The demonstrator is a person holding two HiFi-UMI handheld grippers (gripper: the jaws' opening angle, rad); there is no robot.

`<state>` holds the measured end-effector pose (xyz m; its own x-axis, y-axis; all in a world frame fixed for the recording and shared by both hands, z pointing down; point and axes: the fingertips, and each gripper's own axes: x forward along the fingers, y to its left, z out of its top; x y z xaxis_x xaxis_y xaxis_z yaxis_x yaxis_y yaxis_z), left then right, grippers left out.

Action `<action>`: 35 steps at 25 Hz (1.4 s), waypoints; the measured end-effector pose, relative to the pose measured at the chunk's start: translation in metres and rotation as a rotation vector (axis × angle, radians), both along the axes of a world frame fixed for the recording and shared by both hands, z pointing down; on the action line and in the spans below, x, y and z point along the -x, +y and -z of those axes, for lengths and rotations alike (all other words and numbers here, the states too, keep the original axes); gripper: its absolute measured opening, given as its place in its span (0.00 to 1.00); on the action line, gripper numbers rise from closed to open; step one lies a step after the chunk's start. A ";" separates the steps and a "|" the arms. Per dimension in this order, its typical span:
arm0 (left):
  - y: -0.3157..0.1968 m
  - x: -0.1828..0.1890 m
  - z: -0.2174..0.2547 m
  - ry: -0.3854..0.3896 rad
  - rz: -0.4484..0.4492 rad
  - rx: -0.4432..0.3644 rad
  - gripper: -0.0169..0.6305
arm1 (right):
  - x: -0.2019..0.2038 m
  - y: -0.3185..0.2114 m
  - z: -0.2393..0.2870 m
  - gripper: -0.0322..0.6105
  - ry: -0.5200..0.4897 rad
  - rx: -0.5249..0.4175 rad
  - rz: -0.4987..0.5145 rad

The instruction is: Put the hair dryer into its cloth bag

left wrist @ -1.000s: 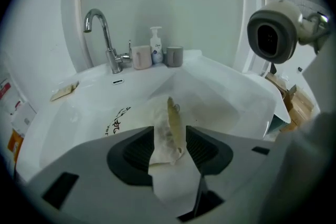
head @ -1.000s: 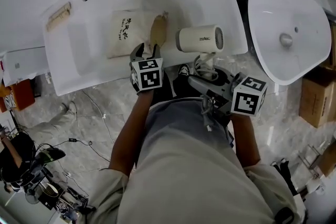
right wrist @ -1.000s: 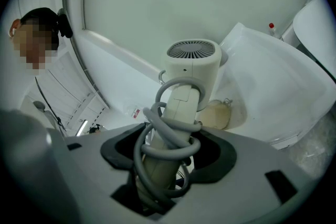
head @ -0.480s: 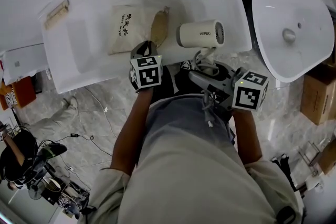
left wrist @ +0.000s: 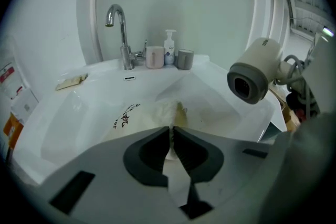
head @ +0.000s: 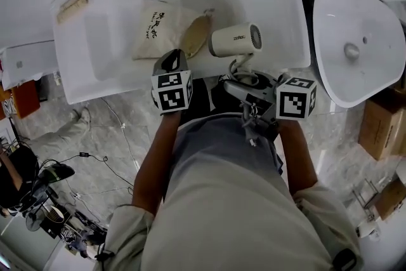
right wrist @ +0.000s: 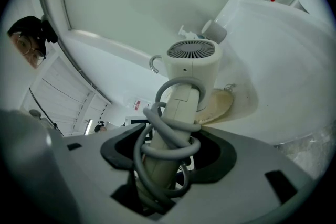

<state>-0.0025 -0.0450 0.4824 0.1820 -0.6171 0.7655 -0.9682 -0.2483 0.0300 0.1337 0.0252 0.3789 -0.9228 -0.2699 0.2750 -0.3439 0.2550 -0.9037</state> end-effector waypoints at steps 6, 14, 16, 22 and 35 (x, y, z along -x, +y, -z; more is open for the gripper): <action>0.005 0.013 0.002 0.043 0.012 0.000 0.08 | 0.027 -0.002 -0.021 0.45 -0.009 0.077 0.064; 0.010 0.025 0.010 0.060 0.005 -0.024 0.07 | 0.062 -0.002 -0.037 0.45 -0.100 0.222 0.099; 0.009 0.029 0.011 0.077 0.008 -0.026 0.07 | 0.071 -0.003 -0.041 0.45 -0.107 0.263 0.101; 0.007 0.039 0.020 0.117 0.010 -0.037 0.07 | 0.095 -0.008 -0.045 0.45 -0.155 0.363 0.108; 0.009 0.062 0.034 0.167 -0.004 -0.072 0.07 | 0.138 -0.014 -0.049 0.45 -0.243 0.504 0.117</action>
